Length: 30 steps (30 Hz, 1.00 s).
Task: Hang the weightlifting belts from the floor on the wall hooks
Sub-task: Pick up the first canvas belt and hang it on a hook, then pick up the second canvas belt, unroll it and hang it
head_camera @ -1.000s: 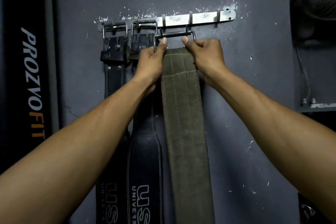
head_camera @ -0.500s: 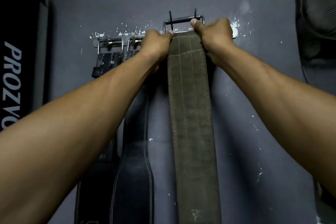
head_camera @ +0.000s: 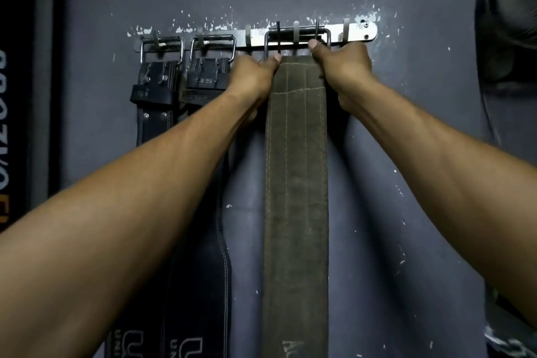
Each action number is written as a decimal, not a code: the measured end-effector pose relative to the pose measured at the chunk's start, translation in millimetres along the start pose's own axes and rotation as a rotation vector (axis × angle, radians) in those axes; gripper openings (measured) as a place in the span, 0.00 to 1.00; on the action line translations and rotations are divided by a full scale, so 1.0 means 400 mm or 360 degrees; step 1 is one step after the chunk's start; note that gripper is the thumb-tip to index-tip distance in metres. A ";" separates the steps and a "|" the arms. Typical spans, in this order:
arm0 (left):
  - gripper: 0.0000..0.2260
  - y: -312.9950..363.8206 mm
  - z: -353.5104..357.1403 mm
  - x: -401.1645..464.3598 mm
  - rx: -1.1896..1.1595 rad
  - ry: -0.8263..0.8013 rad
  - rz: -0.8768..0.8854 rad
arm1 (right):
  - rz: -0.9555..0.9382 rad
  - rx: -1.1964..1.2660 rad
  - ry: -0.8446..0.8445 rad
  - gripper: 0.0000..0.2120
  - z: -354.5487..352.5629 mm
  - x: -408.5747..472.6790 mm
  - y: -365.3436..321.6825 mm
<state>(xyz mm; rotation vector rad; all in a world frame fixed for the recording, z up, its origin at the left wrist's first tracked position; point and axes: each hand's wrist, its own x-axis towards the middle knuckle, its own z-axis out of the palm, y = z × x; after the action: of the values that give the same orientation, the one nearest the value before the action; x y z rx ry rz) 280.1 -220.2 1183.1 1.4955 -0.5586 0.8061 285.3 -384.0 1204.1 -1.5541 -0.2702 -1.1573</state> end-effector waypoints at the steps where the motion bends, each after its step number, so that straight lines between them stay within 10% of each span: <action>1: 0.12 -0.006 0.003 -0.014 -0.0081 -0.0005 0.0000 | 0.0038 0.0008 -0.0014 0.31 -0.004 -0.011 0.003; 18: 0.15 -0.104 0.035 -0.294 -0.0172 -0.0086 -0.0429 | 0.0238 -0.0096 -0.0401 0.22 -0.110 -0.240 0.084; 30: 0.13 -0.248 -0.100 -0.732 0.0110 -0.0012 -0.0710 | 0.0524 -0.0200 -0.0206 0.16 -0.241 -0.695 0.219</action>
<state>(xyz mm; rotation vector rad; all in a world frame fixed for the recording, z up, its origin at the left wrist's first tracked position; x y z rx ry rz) 163.5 -206.8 894.3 1.6081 -0.1890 0.4742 159.7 -386.1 923.8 -1.7117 -0.0232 -0.8305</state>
